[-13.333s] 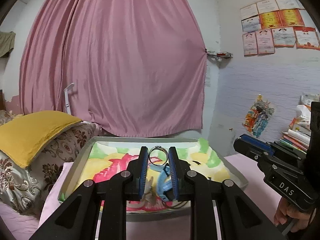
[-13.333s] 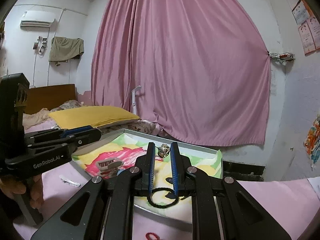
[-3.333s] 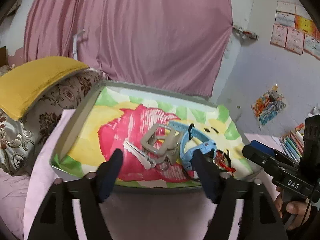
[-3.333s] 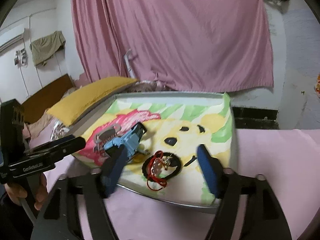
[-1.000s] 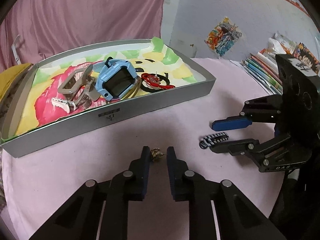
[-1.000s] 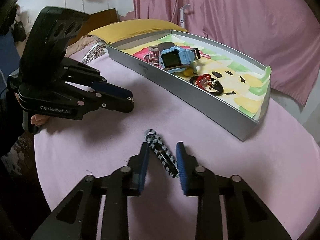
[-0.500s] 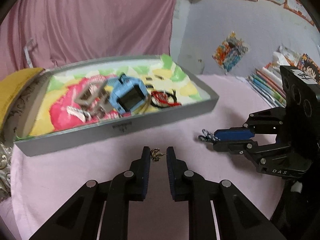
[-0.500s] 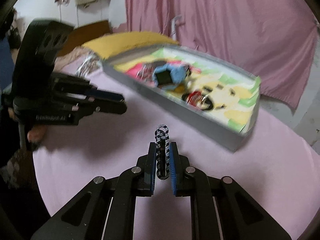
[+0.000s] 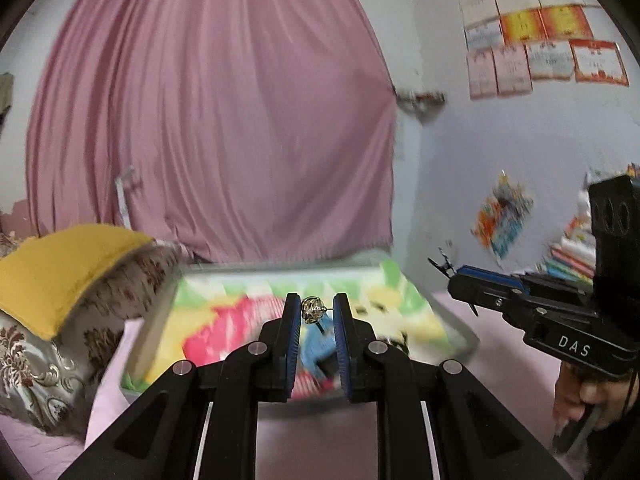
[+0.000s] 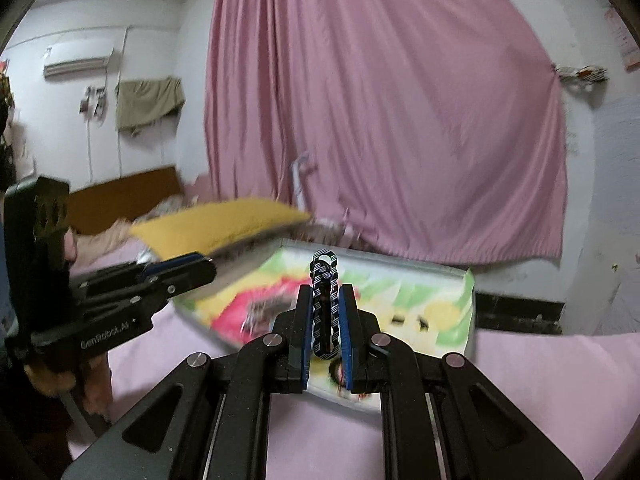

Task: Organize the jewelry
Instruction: 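Carry the earring and striped clip into the tray and open both tools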

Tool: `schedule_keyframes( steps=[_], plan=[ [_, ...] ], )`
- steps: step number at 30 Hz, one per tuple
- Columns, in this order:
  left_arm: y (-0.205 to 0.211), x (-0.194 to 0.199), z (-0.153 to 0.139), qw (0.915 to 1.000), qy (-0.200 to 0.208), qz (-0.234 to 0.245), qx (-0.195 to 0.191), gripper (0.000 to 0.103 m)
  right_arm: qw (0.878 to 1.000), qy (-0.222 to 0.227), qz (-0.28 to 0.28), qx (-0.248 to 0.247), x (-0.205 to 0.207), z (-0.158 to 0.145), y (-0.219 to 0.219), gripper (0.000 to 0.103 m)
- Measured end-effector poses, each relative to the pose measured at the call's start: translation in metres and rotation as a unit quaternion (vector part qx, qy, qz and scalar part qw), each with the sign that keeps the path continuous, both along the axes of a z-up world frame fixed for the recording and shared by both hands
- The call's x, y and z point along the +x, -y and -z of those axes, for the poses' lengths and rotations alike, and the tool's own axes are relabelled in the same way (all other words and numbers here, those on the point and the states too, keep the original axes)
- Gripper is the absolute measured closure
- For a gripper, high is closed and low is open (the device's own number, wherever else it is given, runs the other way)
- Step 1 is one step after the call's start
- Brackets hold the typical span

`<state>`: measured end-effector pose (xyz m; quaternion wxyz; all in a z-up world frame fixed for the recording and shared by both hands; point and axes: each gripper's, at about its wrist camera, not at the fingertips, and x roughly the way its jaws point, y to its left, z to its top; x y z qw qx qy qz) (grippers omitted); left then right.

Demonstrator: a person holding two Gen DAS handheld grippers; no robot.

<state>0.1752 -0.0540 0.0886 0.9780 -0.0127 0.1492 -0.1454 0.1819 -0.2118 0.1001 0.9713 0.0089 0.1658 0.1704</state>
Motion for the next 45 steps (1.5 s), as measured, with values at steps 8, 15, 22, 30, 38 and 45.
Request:
schedule_keyframes(
  steps=[8,15,22,30,38,45],
  plan=[
    [-0.004,0.022,0.002,0.9991,0.032,-0.028,0.009,0.088,0.997,0.052,0.049,-0.007,0.010,-0.001,-0.013,0.092],
    [-0.010,0.034,0.006,0.9991,0.016,-0.038,-0.008,0.088,0.997,0.035,0.059,-0.017,0.023,0.002,-0.017,0.092],
    [-0.013,0.046,0.014,0.9987,-0.021,-0.046,-0.007,0.087,0.998,-0.008,0.065,-0.014,0.039,0.006,-0.013,0.092],
    [-0.019,0.062,0.029,0.9942,-0.100,-0.037,-0.016,0.087,0.995,-0.081,0.057,0.017,0.052,0.025,0.001,0.092],
    [-0.019,0.071,0.041,0.9883,-0.148,-0.029,-0.023,0.087,0.986,-0.158,0.037,0.044,0.068,0.049,0.008,0.092],
    [-0.019,0.075,0.045,0.9852,-0.168,-0.030,-0.019,0.087,0.982,-0.183,0.032,0.039,0.075,0.058,0.005,0.092]
  ],
)
